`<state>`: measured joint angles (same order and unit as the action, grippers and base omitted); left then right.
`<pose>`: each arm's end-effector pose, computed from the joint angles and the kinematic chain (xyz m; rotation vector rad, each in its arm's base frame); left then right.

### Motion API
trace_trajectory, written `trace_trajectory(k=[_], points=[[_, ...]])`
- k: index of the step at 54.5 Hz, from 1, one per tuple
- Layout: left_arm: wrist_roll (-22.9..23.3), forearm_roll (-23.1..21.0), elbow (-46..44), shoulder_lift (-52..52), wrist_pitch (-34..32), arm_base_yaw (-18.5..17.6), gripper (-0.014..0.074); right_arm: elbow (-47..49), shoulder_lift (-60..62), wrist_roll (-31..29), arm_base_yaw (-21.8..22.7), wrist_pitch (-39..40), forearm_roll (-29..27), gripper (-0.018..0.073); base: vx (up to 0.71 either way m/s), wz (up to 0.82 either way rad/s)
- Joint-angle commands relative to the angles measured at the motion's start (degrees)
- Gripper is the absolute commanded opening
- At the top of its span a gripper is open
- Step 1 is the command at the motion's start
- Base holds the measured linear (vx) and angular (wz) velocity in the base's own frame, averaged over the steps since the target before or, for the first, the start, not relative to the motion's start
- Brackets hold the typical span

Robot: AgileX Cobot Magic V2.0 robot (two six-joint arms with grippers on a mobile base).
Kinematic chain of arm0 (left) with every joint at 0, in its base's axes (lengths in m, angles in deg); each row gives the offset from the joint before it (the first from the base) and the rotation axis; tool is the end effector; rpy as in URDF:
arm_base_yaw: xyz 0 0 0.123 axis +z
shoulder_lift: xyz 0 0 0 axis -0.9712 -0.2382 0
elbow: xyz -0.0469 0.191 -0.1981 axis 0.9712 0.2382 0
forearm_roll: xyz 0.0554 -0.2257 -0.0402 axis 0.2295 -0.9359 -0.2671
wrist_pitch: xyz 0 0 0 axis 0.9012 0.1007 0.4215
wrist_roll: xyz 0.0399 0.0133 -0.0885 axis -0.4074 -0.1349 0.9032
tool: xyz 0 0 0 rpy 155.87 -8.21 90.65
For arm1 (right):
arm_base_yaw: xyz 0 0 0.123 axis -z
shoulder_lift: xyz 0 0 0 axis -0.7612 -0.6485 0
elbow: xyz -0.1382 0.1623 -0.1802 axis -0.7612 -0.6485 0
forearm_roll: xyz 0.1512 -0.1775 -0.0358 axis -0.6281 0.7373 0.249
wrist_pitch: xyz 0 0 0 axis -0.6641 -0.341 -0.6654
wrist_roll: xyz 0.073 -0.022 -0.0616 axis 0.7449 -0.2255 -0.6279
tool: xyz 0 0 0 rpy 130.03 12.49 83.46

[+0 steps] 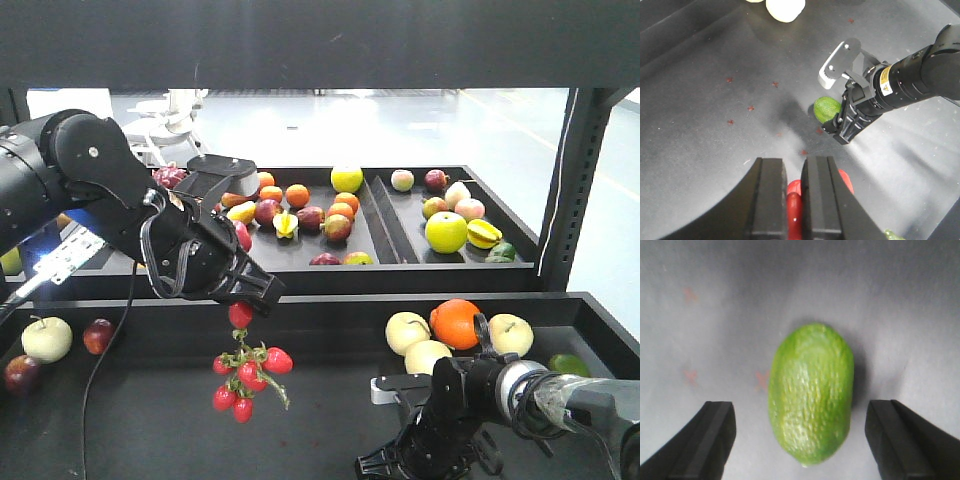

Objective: Pick snacks and fruit into basket
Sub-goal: 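Lower the open right gripper over the green lime, then close the right gripper around the green lime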

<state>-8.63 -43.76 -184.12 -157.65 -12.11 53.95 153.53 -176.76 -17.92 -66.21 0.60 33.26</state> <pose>0.3487 -0.1724 0.3726 0.8044 2.3797 -0.4448 0.4079 0.1328 0.0962 -0.3061 2.8697 0.2262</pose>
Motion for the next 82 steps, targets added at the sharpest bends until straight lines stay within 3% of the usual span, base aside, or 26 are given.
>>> trace_trajectory(k=[1, 82], points=[[0.3, -1.4, -1.7, 3.3, -3.1, 0.0, -0.0006, 1.8, 3.4, -0.8, 0.3, 2.6, -0.2, 0.0586, 0.00, 0.00], [0.3, -1.4, -1.7, 3.3, -3.1, 0.0, -0.0006, 1.9, 0.4, -0.8, 0.3, 3.3, -0.2, 0.0586, 0.00, 0.00]])
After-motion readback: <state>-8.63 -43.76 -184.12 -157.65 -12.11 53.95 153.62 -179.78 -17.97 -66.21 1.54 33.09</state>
